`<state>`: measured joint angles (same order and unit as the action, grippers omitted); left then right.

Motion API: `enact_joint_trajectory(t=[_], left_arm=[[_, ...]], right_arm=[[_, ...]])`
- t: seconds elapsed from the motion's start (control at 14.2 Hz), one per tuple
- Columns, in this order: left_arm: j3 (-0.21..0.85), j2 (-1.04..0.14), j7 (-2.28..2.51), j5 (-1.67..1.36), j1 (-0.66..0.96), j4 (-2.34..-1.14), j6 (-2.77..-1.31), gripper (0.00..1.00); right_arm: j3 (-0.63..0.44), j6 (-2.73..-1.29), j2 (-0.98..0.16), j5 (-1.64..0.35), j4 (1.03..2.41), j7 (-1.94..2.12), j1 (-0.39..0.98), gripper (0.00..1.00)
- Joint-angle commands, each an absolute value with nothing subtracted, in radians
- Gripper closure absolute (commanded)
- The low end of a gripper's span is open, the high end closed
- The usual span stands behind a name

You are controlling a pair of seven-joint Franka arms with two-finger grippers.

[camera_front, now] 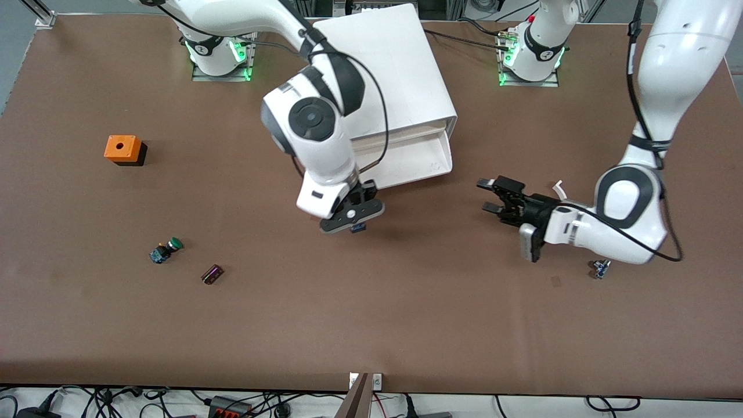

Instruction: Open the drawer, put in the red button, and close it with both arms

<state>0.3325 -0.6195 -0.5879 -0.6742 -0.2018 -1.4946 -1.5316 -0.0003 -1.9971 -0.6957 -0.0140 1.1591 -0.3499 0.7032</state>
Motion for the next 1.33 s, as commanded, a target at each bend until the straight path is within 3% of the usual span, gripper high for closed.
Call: enact_joint_trajectory(t=[0.0, 0.21, 0.49, 0.77, 1.26], left_arm=[[0.342, -0.54, -0.329, -0.452, -0.184, -1.427, -1.473, 0.0], [0.35, -0.502, -0.258, -0.218, -0.17, -1.388, -1.47, 0.0], [0.344, -0.497, -0.258, 0.122, -0.112, -1.286, -1.456, 0.0], [0.337, -0.552, -0.258, 0.141, -0.146, -1.209, -1.546, 0.0], [0.336, -0.548, -0.138, 0.146, -0.144, -1.213, -1.546, 0.0]], right_arm=[[-0.003, -1.961, -0.715, -0.035, 1.118, -0.466, 0.752, 1.0], [-0.003, -1.93, -0.718, -0.152, 1.118, -0.505, 0.755, 1.0], [-0.002, -1.868, -0.732, -0.167, 1.118, -0.505, 0.792, 1.0], [-0.002, -1.856, -0.753, -0.25, 1.12, -0.514, 0.824, 1.0], [-0.002, -1.81, -0.762, -0.268, 1.121, -0.514, 0.824, 1.0]])
